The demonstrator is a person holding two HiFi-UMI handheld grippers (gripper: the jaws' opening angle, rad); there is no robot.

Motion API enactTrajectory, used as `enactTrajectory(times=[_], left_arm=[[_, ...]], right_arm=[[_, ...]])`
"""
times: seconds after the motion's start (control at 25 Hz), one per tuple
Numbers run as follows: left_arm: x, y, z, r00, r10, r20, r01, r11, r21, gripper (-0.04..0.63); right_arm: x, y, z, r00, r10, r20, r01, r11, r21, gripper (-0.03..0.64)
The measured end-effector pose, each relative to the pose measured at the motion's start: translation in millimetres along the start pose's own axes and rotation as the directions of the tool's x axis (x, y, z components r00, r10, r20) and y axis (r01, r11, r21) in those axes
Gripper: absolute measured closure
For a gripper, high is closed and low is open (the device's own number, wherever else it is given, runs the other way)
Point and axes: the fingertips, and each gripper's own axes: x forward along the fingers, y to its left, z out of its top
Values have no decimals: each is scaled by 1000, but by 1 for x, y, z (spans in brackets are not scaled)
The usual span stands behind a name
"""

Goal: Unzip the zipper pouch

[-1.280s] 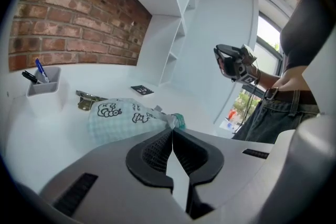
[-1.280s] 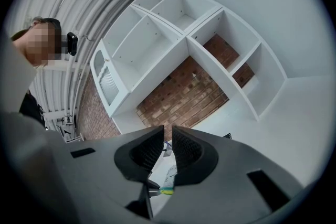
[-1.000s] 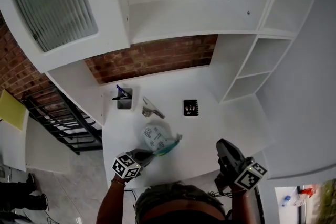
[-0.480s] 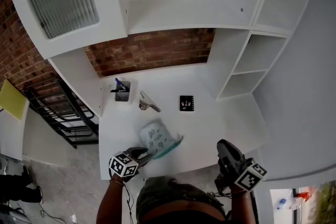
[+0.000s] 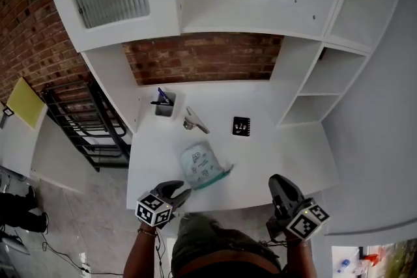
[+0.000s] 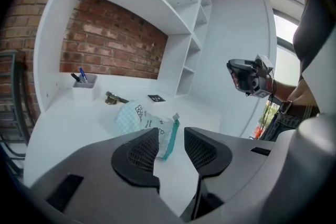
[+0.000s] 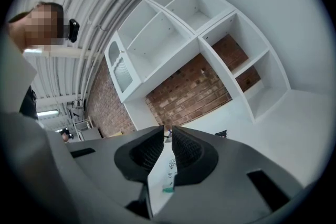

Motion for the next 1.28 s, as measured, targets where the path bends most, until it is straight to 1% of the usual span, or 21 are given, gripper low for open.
enactTrajectory(times=[0.08, 0.28, 0.36, 0.44, 0.52, 0.6, 0.68, 0.8, 0.84, 0.92, 1.0, 1.08, 1.2, 1.28], left_arm=[[-13, -3, 9, 999, 38, 29, -38, 999, 0, 457], [-50, -13, 31, 985, 120, 125, -118, 993, -21, 457], [-64, -17, 37, 975, 172, 142, -175, 984, 12, 457], [-77, -21, 42, 959, 234, 161, -245, 968, 51, 459], [-87, -26, 49, 945, 272, 183, -287, 956, 62, 466], [-97, -31, 54, 933, 301, 196, -318, 946, 60, 476], [-106, -36, 55, 922, 328, 205, -343, 938, 43, 491], [-116, -40, 57, 906, 357, 227, -368, 930, 6, 525], [-118, -41, 57, 901, 367, 231, -379, 926, 5, 532], [-122, -41, 56, 890, 396, 227, -412, 911, 27, 542], [-127, -41, 56, 880, 423, 218, -444, 895, 55, 555], [-131, -42, 56, 876, 432, 215, -454, 889, 65, 591], [-135, -45, 59, 869, 446, 213, -470, 879, 75, 592], [-136, -45, 61, 861, 460, 216, -483, 873, 67, 592]], right_arm=[[7, 4, 0, 1000, -7, -2, 7, 999, -33, 583], [27, 10, 1, 1000, -7, 12, 7, 1000, -12, 583], [37, 11, -6, 1000, -13, -15, 13, 1000, -10, 583], [45, 11, -15, 999, -14, -50, 13, 1000, -16, 583], [52, 13, -23, 998, -9, -67, 6, 999, -36, 584], [59, 20, -27, 997, -7, -81, 0, 997, -81, 586], [64, 30, -28, 995, -12, -94, -2, 988, -152, 591], [67, 41, -28, 995, -28, -91, 2, 962, -272, 604], [68, 43, -29, 996, -32, -89, 3, 950, -311, 607], [69, 48, -30, 996, -33, -87, -1, 931, -366, 614], [68, 53, -32, 996, -19, -87, -16, 922, -387, 615], [66, 58, -35, 996, -7, -89, -29, 921, -389, 615], [63, 58, -41, 995, -13, -97, -26, 920, -391, 617], [61, 57, -41, 995, -17, -100, -25, 915, -402, 617]])
